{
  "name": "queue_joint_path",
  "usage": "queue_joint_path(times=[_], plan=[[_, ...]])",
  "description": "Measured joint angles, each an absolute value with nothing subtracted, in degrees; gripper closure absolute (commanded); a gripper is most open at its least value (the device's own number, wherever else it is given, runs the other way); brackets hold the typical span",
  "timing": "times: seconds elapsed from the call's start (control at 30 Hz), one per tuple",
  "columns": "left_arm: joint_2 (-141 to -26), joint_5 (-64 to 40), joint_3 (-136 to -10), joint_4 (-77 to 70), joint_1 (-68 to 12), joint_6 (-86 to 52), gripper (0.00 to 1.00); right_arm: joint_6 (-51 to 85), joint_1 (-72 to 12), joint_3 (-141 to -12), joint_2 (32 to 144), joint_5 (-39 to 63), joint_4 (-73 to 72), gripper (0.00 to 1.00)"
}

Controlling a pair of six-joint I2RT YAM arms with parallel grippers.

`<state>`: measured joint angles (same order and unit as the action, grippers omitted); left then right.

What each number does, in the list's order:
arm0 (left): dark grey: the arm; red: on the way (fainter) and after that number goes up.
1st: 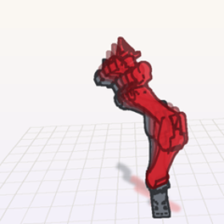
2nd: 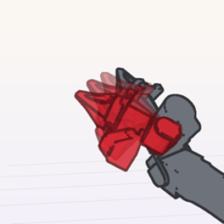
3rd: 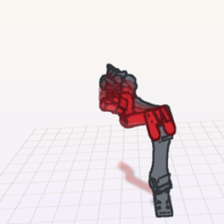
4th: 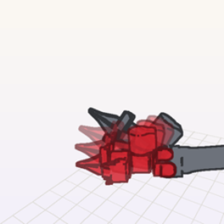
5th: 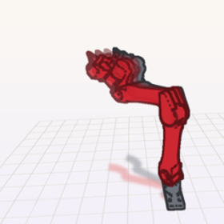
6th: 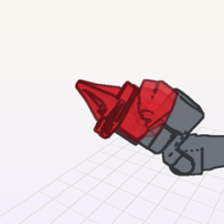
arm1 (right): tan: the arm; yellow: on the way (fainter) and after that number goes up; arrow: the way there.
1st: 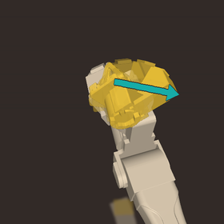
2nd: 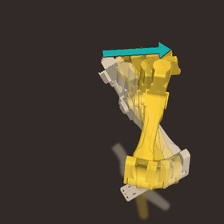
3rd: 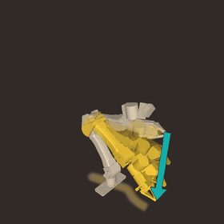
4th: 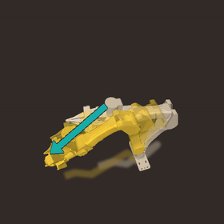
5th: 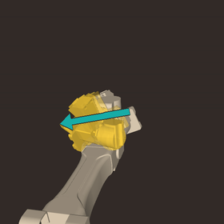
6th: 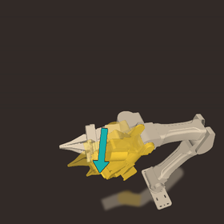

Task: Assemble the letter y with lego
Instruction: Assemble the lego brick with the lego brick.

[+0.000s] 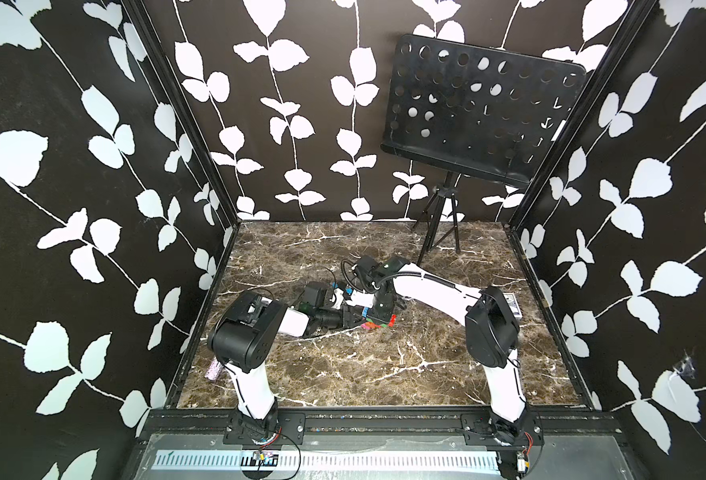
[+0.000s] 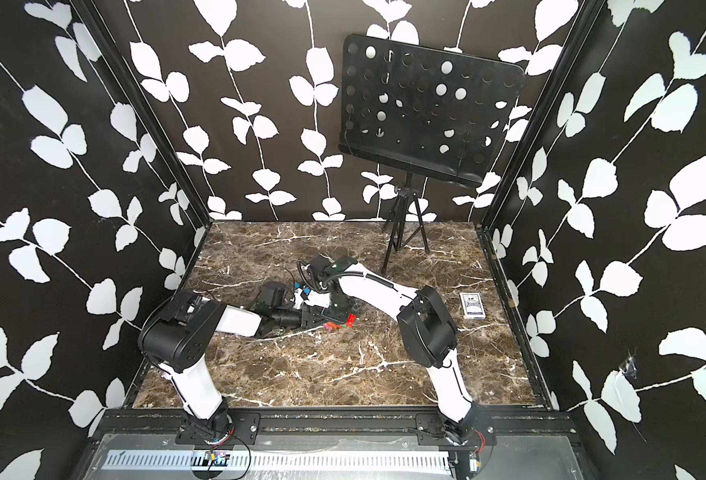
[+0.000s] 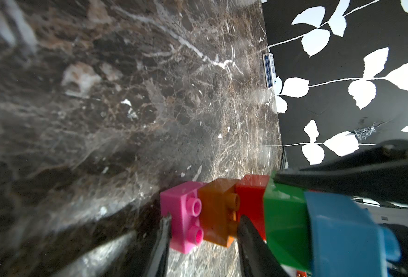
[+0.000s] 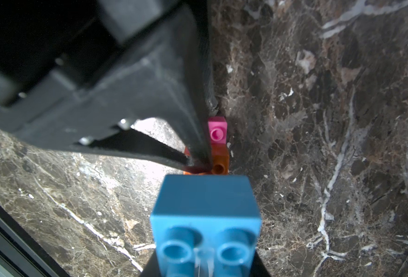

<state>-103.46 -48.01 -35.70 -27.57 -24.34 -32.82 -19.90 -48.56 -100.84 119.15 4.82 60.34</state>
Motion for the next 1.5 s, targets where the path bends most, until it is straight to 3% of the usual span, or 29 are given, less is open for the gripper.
queue_joint_path(times=[0.5, 0.93, 1.27, 1.5], plan=[[-103.5, -48.0, -35.9, -27.1, -24.3, -32.8, 0.53, -19.9, -48.7, -104.6, 121.5, 4.3, 63.9, 0.78], [-101.1, -45.7, -37.3, -22.2, -24.2, -32.9, 0.38, -19.6, -47.7, -104.7, 121.1, 5.5, 64.2, 0.78], [-98.1, -43.3, -37.5, -18.0, -20.3, -32.9, 0.35, -17.3, -45.2, -104.7, 119.2, 8.7, 62.9, 0.78], [-94.8, -42.3, -41.4, -11.7, -16.6, -26.5, 0.3, -11.1, -41.4, -101.3, 114.3, 16.6, 59.2, 0.79]])
